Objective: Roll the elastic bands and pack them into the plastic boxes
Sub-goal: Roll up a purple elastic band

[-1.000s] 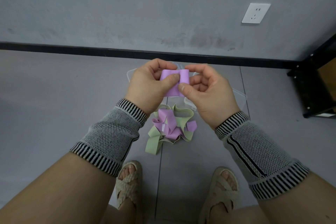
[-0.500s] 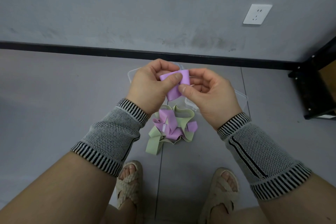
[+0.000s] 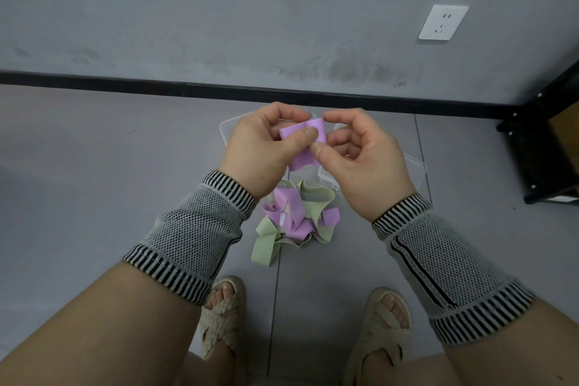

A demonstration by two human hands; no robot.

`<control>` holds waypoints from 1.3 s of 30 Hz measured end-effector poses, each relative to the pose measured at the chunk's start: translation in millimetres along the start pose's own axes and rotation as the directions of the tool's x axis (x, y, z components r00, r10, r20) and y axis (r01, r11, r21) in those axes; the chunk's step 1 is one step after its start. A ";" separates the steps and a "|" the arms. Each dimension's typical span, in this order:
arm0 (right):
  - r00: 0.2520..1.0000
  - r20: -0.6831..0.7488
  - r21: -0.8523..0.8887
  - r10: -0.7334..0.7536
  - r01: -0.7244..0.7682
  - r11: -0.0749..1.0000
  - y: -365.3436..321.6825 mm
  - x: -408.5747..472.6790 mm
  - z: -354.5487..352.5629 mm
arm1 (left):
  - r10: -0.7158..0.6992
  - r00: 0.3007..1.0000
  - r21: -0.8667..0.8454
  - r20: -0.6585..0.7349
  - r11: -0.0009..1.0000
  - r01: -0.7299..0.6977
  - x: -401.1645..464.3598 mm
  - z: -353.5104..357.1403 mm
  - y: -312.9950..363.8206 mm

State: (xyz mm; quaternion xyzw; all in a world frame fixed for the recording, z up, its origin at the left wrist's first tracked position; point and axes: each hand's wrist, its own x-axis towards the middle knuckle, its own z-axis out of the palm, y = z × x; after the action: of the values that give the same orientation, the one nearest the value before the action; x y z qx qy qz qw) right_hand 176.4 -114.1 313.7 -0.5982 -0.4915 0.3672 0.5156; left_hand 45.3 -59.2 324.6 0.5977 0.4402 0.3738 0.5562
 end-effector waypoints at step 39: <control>0.982 0.079 -0.456 -0.174 0.190 0.869 7.7 1.7 -11.1 | -0.094 0.994 0.039 0.048 0.995 0.092 -1.1 -4.2 1.8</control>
State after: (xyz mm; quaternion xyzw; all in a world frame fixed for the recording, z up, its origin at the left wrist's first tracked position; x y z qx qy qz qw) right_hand 188.9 -115.1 308.5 -0.6481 -0.6277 0.2000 0.3820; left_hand 41.2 -58.8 326.8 0.5958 0.4602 0.3244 0.5727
